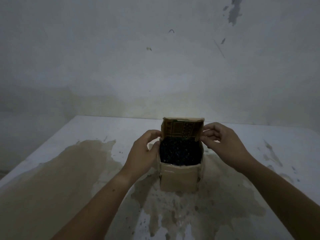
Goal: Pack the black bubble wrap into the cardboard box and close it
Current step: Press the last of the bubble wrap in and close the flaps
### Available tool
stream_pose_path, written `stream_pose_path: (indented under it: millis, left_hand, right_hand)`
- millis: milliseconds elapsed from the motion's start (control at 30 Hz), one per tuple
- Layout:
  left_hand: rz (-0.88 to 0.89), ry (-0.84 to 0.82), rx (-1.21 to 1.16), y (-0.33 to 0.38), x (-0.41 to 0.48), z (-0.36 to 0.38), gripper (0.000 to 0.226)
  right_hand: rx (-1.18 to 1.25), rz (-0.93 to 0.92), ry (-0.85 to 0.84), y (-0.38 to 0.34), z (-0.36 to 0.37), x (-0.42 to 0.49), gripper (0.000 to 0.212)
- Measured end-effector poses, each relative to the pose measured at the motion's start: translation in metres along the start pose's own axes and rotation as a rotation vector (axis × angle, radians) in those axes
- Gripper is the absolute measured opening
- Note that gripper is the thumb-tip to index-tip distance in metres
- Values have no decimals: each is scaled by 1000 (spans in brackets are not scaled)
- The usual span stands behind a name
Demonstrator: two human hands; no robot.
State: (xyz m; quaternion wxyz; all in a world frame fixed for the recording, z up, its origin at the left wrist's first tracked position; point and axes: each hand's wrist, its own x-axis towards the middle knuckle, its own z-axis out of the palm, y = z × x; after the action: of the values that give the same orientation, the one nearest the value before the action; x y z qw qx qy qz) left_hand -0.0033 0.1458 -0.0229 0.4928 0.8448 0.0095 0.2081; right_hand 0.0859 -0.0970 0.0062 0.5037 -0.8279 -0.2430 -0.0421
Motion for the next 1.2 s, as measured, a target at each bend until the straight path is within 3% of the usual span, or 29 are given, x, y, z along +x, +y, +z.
stream_pose_path:
  millis: [100,300,500,700,900,1033,1200]
  left_hand:
    - [62,50,62,-1,-1,1,22]
    - [125,-7,66,1,-6,-1,37]
    - [228,-89,95,1,-23,-7,34]
    - [321,9,147,6,-40,-4,32]
    - [316,31,185,4,-44,0,25]
    - [315,68,196,2,-46,3,24]
    - [308,127,255,3,-39,3,18]
  right_hand:
    - [-34,-77,-59,2,-2,-3,38]
    - [-216,-183,-118,-1,-6,-8,24]
    - [-341,-266,-122,5,-6,-17,23]
    - [-300,-439,-103,-8,-10,-41,23]
    - [-242,-402,-119,-6,-8,-50,30]
    - [-308,-437,-30,-4,0,-51,19]
    - [-251,-349,75,-4,12,-47,14]
